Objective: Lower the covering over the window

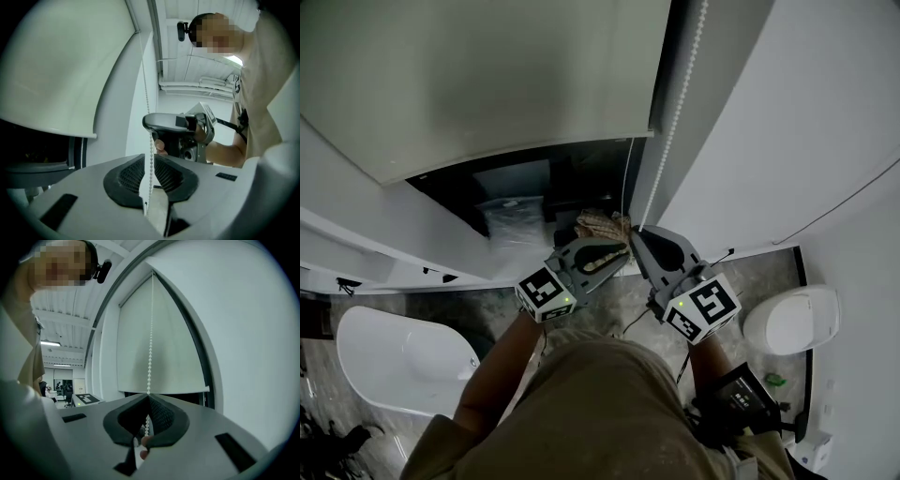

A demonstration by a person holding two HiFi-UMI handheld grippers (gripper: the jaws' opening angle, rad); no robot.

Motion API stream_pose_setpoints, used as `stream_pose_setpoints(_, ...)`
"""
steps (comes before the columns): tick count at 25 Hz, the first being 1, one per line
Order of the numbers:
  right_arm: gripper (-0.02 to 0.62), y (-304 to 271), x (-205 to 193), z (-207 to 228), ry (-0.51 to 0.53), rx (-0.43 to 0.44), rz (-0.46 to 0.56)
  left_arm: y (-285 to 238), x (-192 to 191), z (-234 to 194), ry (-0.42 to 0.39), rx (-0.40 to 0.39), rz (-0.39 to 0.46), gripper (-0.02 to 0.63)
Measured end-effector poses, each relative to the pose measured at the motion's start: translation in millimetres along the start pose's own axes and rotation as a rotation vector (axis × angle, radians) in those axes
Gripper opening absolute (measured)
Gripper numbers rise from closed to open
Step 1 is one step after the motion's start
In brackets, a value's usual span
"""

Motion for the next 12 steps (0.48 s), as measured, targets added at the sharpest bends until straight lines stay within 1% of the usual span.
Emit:
stream_pose_setpoints(1,0.009,-0.6,-5.3,4.3,-0.006,-0.008,-0.004,7.0,6.7,-6.0,0.025,0.001,0.027,0.080)
stream_pose_setpoints(2,0.009,-1.0,-13.7,7.5,-0.015,-0.010,-0.023,13.8,17.8,-11.0,0.046,0.007,0.066,0.121)
stream_pose_setpoints(3,0.009,-1.2,-24.7,8.8,-0.031,-0.006,-0.049,18.9,31.4,-13.9,0.054,0.018,0.108,0.138)
stream_pose_setpoints(4,0.009,-1.1,-36.2,8.1,-0.053,0.004,-0.075,21.0,45.6,-14.4,0.048,0.027,0.142,0.141)
stream_pose_setpoints(6,0.009,-0.9,-51.2,2.3,-0.094,0.033,-0.099,15.1,69.3,-10.3,0.019,0.029,0.171,0.141)
stream_pose_setpoints(7,0.009,-1.2,-53.4,-1.6,-0.101,0.046,-0.101,8.7,76.4,-7.7,0.005,0.024,0.170,0.141)
stream_pose_setpoints(9,0.009,-2.6,-53.0,-8.1,-0.092,0.061,-0.104,-4.4,78.9,-4.7,-0.012,0.019,0.148,0.138)
stream_pose_setpoints(10,0.009,-2.8,-52.5,-9.9,-0.084,0.062,-0.104,-9.0,76.6,-4.3,-0.008,0.016,0.139,0.062)
stream_pose_setpoints(11,0.009,-2.3,-52.5,-11.1,-0.075,0.061,-0.104,-11.1,74.1,-4.4,0.007,0.012,0.139,0.028)
stream_pose_setpoints(12,0.009,-1.0,-53.1,-12.1,-0.064,0.060,-0.104,-10.6,72.6,-5.1,0.021,0.011,0.147,0.026)
Point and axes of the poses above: the fingertips, and each gripper's own axes: y backward along the fingers, z to its right, x out of its top, the point moved 2 cm from there along y, backward along the fingers, and after that the axes turned 4 degrees about x, right-handed, at the moved point
